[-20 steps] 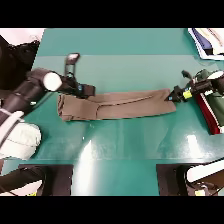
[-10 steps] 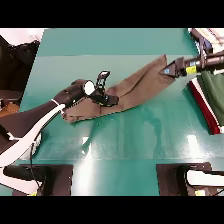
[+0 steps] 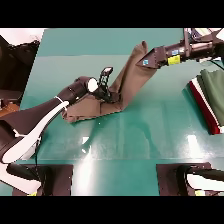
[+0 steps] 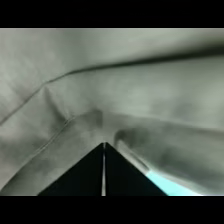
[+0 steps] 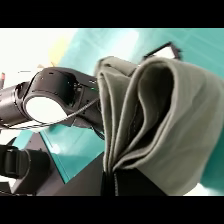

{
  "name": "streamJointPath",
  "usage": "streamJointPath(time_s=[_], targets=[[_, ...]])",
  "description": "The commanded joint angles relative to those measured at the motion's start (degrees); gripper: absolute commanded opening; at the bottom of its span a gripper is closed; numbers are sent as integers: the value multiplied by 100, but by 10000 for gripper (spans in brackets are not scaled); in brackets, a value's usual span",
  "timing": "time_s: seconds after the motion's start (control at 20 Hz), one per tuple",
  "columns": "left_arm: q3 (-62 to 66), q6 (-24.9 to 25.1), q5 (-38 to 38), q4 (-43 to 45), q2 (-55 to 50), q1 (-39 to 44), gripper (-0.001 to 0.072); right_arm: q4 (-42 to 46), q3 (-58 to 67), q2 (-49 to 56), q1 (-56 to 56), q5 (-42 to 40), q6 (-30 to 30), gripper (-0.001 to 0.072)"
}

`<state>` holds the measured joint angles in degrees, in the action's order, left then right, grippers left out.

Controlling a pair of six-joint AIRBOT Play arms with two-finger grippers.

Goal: Fold the shirts.

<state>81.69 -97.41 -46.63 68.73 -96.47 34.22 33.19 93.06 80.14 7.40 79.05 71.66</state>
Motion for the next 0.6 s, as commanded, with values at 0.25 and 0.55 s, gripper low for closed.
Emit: streamJointPath(time_s=[0.25,0.55], targets=[[933,-310,-1985,2739,1816,-879,30,-15,433,435,1147,-520,96,16],[931,-240,-2485,2865,3556,-2168,31,-4,1700,1757,2343,-1040,96,17]])
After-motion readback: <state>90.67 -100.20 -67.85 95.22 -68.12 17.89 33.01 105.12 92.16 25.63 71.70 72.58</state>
